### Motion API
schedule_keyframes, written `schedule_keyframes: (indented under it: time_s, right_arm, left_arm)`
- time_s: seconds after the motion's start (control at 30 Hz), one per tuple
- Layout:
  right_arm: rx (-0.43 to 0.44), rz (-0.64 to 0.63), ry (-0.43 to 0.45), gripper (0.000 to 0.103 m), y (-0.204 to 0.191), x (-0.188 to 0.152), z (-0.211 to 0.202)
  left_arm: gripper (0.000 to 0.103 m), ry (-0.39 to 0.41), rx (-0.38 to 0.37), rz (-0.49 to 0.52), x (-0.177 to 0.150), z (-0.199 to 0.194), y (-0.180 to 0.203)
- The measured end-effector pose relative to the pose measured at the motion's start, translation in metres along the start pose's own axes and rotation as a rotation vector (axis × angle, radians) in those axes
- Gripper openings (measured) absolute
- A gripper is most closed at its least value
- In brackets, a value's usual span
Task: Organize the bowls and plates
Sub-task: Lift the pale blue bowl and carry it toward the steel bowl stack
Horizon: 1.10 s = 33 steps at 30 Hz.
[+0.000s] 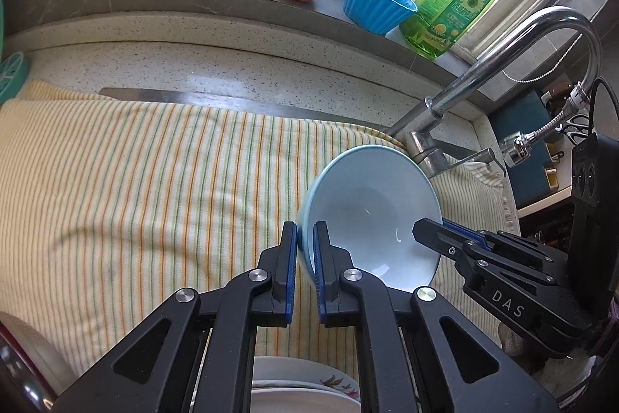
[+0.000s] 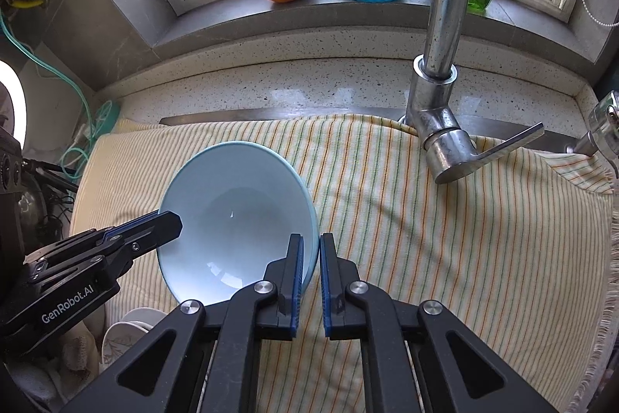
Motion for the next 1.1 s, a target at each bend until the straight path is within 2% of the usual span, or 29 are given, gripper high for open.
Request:
schedule_keyframes:
  time_s: [0.63,1.1]
  right_arm:
    - [0.02,-0.053,0.027,0.008,-0.069,-0.01,-0.025]
    - [0.068,-0.115,0.007,0.008,-0.138,-0.027,-0.016]
  left_arm:
    - [0.007,0.06,-0.033,-0.039,-0.012,-0.055,-0.042]
    - [0.007,0.088,-0.029,-0.112,-0.036,-0.091,-0.106]
Point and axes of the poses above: each gripper's, at about its wrist camera, not at the fingertips, and z roughly the way its jaws point, y to its right, x to its top, the point moved 4 cm from there along z, roughly the way its jaws point, and after that the axes turned 14 degrees about x, right-handed, at the moved point
